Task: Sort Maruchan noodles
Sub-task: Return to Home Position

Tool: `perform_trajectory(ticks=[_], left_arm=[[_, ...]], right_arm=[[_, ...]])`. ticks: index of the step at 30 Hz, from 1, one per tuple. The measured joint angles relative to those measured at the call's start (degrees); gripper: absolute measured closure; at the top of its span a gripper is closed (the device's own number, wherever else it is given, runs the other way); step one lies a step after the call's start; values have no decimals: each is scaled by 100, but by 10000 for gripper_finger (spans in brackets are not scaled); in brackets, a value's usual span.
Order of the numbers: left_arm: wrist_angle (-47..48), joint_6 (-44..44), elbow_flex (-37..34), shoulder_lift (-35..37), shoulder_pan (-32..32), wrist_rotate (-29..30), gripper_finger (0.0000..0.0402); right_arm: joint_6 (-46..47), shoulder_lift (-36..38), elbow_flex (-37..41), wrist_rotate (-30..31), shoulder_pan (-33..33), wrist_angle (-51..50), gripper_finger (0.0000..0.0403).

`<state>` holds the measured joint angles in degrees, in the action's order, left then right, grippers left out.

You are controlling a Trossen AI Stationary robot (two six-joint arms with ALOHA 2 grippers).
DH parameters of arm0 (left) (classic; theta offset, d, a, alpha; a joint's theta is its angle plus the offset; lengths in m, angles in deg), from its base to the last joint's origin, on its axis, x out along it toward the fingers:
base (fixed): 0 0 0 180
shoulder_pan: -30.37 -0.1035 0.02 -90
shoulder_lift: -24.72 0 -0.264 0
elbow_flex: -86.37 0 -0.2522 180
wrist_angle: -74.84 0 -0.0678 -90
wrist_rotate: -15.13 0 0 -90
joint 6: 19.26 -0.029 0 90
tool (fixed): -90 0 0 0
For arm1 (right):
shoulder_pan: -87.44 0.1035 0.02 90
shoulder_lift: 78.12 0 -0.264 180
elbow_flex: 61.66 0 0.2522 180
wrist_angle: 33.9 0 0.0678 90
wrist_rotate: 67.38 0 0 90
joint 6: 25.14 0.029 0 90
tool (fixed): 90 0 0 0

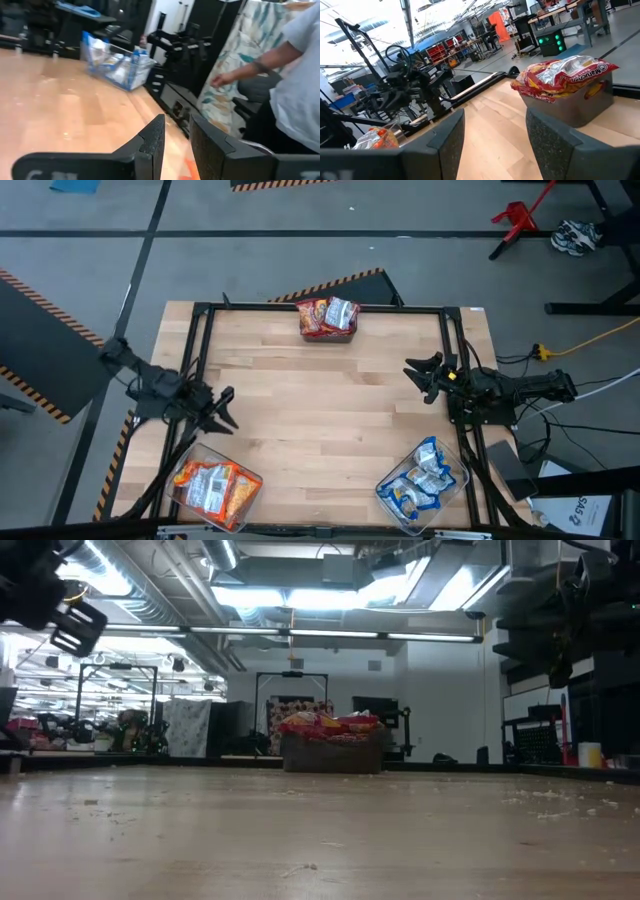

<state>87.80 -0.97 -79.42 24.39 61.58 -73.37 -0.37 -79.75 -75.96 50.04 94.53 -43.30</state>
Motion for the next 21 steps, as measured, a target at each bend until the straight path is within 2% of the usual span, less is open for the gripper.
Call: perform_trajectory(ticks=[10,13,21], left_arm=[[15,-558,2,2,-1140,-62,318],[16,-243,2,3,-1199,-83,318],[18,-232,2,3,-1197,-60,318]], right_arm=[[1,0,0,1,0,0,205],[0,0,0,0,0,0,205],[2,0,2,0,0,0,205]])
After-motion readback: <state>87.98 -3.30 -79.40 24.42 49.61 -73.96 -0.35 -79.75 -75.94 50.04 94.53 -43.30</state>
